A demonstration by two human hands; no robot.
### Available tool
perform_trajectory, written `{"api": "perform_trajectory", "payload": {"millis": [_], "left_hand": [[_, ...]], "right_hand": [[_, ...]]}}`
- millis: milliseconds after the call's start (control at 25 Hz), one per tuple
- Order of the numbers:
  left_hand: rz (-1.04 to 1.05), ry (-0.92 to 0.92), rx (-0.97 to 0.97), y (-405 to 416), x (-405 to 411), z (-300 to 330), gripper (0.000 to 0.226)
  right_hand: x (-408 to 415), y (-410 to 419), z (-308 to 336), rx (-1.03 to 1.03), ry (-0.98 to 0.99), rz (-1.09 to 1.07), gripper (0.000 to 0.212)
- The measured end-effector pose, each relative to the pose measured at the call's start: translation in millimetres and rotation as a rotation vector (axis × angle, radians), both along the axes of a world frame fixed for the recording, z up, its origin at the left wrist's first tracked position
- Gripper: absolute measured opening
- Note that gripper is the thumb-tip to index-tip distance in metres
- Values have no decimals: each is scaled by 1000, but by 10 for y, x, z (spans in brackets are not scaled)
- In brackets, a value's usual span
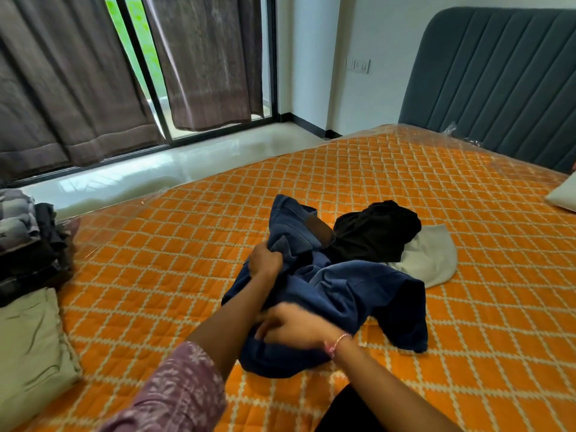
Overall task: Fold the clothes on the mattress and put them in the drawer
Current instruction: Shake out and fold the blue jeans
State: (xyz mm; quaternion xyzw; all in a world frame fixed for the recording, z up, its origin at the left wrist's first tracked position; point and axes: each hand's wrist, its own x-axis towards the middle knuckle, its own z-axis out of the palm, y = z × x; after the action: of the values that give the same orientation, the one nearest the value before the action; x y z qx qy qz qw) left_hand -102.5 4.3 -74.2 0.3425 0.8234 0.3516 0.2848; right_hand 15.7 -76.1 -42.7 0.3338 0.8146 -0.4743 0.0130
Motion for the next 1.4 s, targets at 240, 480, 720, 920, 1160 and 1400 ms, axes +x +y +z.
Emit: {"api": "perform_trajectory", "payload": {"millis": [240, 480, 720, 920, 1160, 1400], "left_hand": [[123, -684, 355, -357, -893, 572, 19], [-8, -809, 438, -1036, -1679, 1242, 25], [237, -579, 528, -1692, -2599, 1850, 20], [241, -84, 530, -2164, -2889, 2182, 36], [137, -300, 783, -2708, -3024, 2244, 10], [456, -381, 911, -2898, -3133, 2336, 18]], "right_hand": [[280, 717, 266, 338, 241, -924, 31], [-463, 671, 495, -104, 344, -536, 63], [-1826, -160, 1275, -386, 648, -161, 39], [-2803, -819, 1570, -231, 668, -103, 34], [-3486, -1133, 1805, -59, 816, -193, 35], [-3206, -831, 2035, -159, 861, -550, 4]]}}
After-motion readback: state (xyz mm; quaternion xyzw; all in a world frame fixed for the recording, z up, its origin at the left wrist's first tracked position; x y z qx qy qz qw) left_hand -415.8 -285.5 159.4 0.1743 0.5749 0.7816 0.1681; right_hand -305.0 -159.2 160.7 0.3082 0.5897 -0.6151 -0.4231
